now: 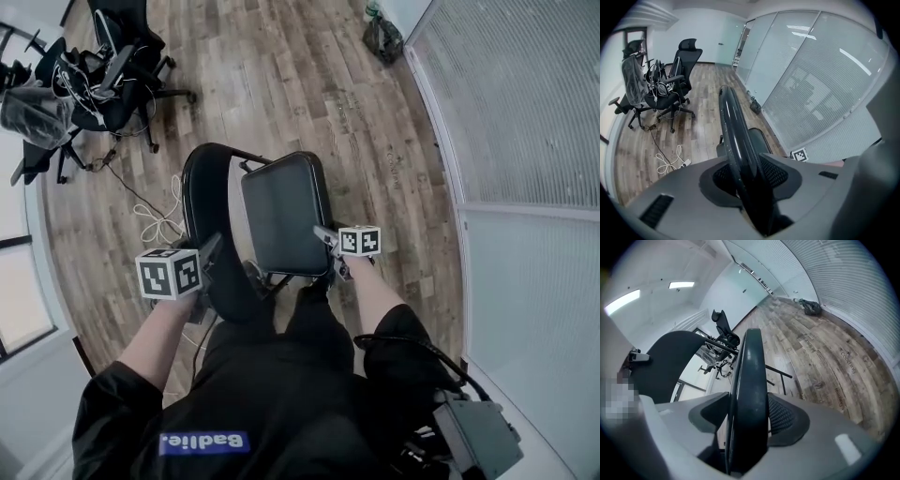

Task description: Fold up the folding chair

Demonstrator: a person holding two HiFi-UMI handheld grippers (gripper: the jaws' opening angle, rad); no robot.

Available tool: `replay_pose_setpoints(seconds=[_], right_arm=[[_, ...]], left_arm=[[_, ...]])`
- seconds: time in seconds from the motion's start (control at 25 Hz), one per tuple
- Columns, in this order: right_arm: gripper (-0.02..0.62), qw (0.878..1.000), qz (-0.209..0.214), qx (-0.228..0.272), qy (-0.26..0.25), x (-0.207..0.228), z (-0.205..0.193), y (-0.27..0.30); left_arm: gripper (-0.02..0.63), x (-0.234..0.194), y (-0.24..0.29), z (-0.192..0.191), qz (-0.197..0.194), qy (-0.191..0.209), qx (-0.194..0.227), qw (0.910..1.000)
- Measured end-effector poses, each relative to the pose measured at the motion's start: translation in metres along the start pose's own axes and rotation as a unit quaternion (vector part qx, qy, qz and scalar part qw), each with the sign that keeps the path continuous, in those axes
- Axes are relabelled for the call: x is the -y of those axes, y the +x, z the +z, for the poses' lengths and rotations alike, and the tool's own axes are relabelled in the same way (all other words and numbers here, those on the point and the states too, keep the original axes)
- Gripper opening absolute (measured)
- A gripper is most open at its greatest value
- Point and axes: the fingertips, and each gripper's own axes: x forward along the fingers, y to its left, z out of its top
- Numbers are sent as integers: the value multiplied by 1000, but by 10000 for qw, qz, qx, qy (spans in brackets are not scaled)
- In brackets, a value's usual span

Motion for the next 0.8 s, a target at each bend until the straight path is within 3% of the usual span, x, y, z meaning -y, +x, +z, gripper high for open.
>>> replay_pose_setpoints(seconds=[0.4, 0.8], right_arm=[[232, 9963, -116, -530, -661, -94, -11, 13], [212, 9812, -194, -1205, -1494, -188, -28, 41]], left_arm=[[125, 4, -29, 1, -301, -216, 120, 9992], [167, 17, -48, 7, -423, 10, 206, 9989]])
